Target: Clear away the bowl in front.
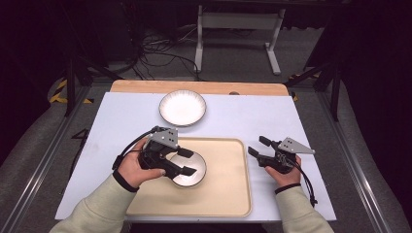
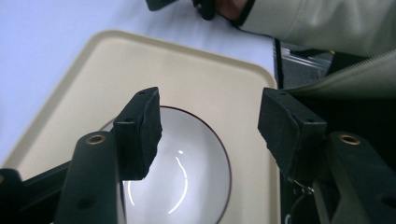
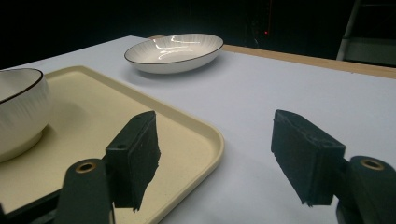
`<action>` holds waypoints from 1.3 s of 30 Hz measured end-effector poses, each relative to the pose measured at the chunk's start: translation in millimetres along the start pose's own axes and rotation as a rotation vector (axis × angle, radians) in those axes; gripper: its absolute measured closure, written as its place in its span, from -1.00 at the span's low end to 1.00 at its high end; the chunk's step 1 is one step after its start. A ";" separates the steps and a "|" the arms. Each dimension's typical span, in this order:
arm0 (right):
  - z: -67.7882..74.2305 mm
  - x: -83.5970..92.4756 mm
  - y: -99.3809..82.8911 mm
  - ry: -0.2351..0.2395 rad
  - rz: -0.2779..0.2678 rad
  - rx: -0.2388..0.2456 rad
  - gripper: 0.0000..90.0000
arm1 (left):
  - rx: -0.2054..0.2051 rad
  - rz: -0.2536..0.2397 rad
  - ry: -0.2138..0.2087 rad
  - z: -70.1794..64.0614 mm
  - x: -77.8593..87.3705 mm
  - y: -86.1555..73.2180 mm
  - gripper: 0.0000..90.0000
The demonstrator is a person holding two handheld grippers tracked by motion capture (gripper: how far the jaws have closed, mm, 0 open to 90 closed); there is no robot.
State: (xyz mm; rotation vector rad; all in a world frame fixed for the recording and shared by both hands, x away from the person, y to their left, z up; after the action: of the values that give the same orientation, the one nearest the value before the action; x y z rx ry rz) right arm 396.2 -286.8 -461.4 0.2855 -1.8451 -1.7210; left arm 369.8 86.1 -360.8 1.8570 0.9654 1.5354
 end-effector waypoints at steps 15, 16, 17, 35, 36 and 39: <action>-0.2 1.1 0.4 -0.002 -0.004 -0.005 -0.30 | -0.029 -0.224 0.091 1.7 17.2 -16.1 -0.09; -0.2 1.1 0.3 -0.001 -0.004 -0.006 -0.30 | -0.026 -0.230 0.101 2.6 18.6 -17.7 -0.09; -0.3 1.1 0.3 0.000 -0.003 -0.007 -0.30 | -0.023 -0.237 0.111 3.1 19.4 -18.9 -0.10; -0.9 0.8 0.2 0.005 -0.003 -0.013 -0.31 | -0.001 -0.431 0.208 9.8 55.2 -54.9 -0.16; -1.0 0.8 0.2 0.006 -0.004 -0.013 -0.32 | 0.004 -0.439 0.216 9.7 58.3 -58.6 -0.16; -1.3 0.9 0.2 0.005 -0.003 -0.016 -0.32 | 0.017 -0.448 0.242 10.4 64.6 -66.8 -0.19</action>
State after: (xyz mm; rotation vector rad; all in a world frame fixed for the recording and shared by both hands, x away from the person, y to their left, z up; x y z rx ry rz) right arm 396.3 -288.3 -461.0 0.2868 -1.8273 -1.7347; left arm 373.7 178.1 -376.8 1.3581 1.3965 1.4878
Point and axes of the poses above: each handheld gripper's, and its own axes: x roughly backward along the jaws, y roughly out of its top, z roughly to its left, the point moved 2 cm from there along -x, roughly forward along the jaws, and after that the axes turned 8 degrees about -y, right-handed, at the moved point
